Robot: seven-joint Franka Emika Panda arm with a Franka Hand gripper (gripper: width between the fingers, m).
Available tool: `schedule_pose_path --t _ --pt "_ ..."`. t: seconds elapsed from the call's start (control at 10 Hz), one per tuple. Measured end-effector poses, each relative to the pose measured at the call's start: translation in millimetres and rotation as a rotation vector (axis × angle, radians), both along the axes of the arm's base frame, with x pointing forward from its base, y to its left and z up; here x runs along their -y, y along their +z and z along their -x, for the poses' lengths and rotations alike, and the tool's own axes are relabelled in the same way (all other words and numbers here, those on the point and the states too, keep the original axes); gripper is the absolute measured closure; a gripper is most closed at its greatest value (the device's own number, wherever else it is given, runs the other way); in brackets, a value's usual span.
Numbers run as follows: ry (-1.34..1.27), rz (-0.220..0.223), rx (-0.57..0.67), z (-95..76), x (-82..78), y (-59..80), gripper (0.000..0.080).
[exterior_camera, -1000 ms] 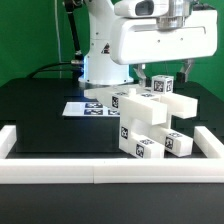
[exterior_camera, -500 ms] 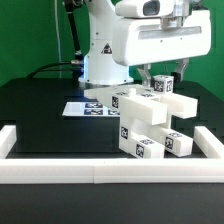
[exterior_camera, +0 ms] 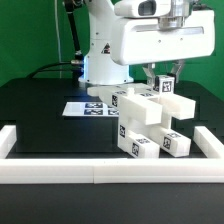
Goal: Assemble chair
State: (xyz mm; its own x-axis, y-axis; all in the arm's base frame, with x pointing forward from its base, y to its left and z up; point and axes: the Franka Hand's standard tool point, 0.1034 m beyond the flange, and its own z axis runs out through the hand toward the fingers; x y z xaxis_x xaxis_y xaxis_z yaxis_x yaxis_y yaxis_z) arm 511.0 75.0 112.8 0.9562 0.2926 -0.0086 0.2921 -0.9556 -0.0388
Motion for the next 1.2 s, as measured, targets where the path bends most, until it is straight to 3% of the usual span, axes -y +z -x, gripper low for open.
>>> schedule_pose_path --t 0.5,0.7,0.8,0.9,1.0,1.1,1.2 --pt "-0.339 0.006 -0.012 0.0 -0.9 0.1 0.0512" --pt "-0.345 0.006 -0.012 0.1 -0.8 0.0 0.0512" --pt "-0.344 0.006 -0.013 -0.3 -0.9 0.5 0.0436" --pt "-0.342 0.005 -0.014 -1.5 -1.8 2.7 0.0252" --pt "-0.342 0.003 -0.012 -2.5 -2.7 5.2 0.0252" --pt "-0.341 0.001 -0.01 -2.9 -4.1 6.9 0.0171" --pt "-0.339 -0.002 -0.005 -3.6 -5.4 10.0 0.0156"
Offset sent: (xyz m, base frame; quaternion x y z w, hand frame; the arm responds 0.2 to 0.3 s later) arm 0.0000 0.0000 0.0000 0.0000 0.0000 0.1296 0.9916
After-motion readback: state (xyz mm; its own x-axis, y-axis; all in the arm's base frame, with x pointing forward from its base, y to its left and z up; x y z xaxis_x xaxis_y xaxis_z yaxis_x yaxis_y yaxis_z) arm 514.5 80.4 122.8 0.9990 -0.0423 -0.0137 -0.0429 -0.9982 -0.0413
